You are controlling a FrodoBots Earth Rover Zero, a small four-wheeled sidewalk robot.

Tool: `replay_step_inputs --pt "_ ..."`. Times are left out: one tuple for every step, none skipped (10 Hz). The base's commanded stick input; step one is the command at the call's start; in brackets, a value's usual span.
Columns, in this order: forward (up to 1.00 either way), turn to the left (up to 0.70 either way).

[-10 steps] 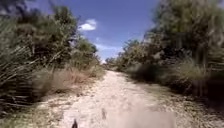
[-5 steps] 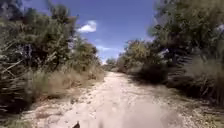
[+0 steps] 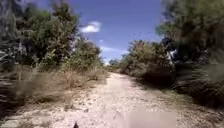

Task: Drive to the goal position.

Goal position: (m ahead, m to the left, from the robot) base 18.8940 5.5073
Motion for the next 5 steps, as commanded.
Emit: replay_step_inputs --pt "0.70 -0.19" --pt "0.70 -0.27" --pt "0.70 -0.10" --pt "0.70 0.00" --pt "0.70 0.00"
